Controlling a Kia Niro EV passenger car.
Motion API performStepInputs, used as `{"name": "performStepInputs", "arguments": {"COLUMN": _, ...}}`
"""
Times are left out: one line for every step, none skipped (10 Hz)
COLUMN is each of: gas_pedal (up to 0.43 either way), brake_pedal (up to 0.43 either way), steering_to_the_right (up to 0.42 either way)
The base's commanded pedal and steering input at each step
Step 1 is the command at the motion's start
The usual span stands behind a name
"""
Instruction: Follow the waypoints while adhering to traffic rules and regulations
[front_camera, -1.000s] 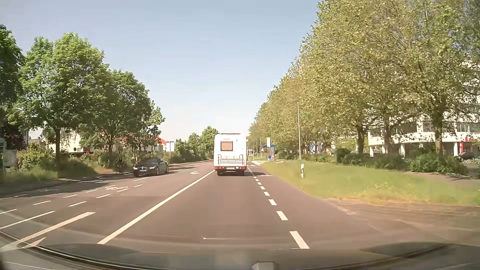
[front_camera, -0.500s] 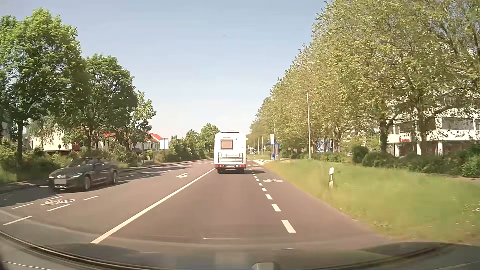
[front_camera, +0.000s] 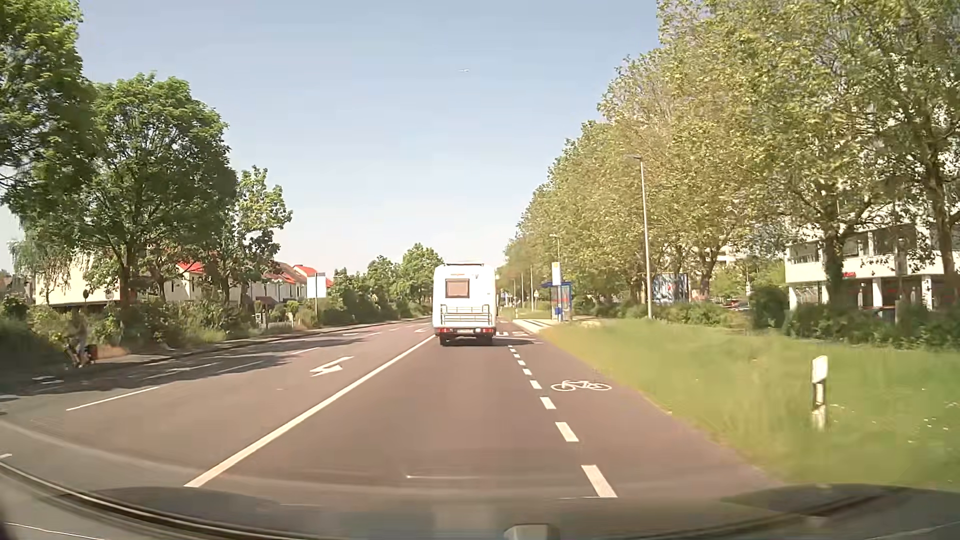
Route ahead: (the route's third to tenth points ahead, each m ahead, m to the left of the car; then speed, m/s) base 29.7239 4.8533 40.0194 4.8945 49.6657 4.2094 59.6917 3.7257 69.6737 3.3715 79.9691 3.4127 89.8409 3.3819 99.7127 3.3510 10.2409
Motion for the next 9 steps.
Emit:
{"name": "performStepInputs", "arguments": {"gas_pedal": 0.11, "brake_pedal": 0.0, "steering_to_the_right": -0.009}}
{"name": "performStepInputs", "arguments": {"gas_pedal": 0.11, "brake_pedal": 0.0, "steering_to_the_right": -0.008}}
{"name": "performStepInputs", "arguments": {"gas_pedal": 0.11, "brake_pedal": 0.0, "steering_to_the_right": -0.008}}
{"name": "performStepInputs", "arguments": {"gas_pedal": 0.118, "brake_pedal": 0.0, "steering_to_the_right": -0.008}}
{"name": "performStepInputs", "arguments": {"gas_pedal": 0.13, "brake_pedal": 0.0, "steering_to_the_right": -0.008}}
{"name": "performStepInputs", "arguments": {"gas_pedal": 0.13, "brake_pedal": 0.0, "steering_to_the_right": -0.008}}
{"name": "performStepInputs", "arguments": {"gas_pedal": 0.13, "brake_pedal": 0.0, "steering_to_the_right": -0.007}}
{"name": "performStepInputs", "arguments": {"gas_pedal": 0.13, "brake_pedal": 0.0, "steering_to_the_right": -0.006}}
{"name": "performStepInputs", "arguments": {"gas_pedal": 0.13, "brake_pedal": 0.0, "steering_to_the_right": -0.006}}
